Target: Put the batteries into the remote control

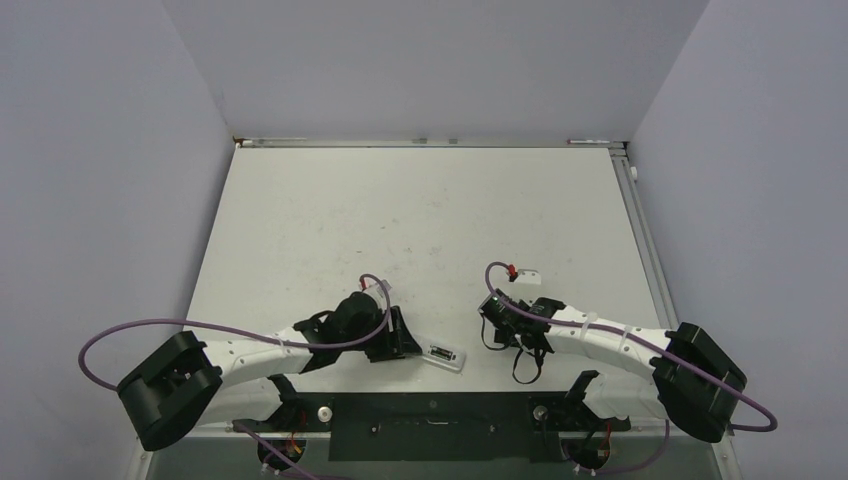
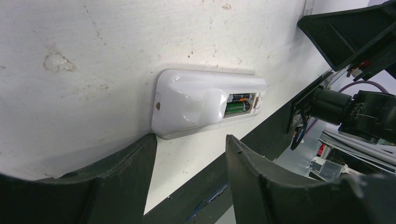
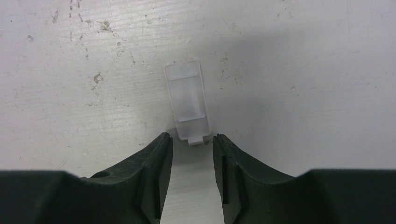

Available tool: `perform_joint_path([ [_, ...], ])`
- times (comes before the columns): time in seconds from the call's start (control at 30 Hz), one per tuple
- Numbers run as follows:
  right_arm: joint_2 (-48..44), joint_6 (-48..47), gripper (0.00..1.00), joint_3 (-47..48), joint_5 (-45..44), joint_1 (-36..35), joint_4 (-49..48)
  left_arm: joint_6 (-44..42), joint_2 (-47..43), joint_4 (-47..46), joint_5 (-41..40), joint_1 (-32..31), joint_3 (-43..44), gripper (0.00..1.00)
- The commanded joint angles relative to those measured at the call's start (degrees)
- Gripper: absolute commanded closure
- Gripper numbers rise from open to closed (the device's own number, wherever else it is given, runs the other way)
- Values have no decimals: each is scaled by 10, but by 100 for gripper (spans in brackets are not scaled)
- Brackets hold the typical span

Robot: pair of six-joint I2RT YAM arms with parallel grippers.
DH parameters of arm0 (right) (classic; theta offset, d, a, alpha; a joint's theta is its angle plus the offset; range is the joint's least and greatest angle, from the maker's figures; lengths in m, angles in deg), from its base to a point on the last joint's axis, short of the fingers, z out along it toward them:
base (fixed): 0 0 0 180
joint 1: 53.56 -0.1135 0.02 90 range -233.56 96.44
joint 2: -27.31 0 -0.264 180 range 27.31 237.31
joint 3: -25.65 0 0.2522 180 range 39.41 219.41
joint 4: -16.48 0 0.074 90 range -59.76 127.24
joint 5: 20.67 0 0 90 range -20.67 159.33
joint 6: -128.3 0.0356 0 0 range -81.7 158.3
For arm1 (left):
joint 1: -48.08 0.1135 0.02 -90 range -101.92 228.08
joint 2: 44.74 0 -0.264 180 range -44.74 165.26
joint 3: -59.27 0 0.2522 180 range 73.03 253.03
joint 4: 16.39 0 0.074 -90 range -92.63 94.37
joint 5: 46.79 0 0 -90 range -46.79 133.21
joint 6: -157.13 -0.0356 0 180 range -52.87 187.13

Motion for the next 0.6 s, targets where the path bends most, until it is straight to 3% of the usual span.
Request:
perform_joint_path([
  [0.0,5,0,64,-3,-1,3,-19,-32,12,18,-6,14,9,46],
  [0.2,18,-4,67,1,1,4,-22,-41,25,15,2,24,16,46],
  [0.57,23,-13,86,-4,18,5,-36,-45,25,15,8,29,16,46],
])
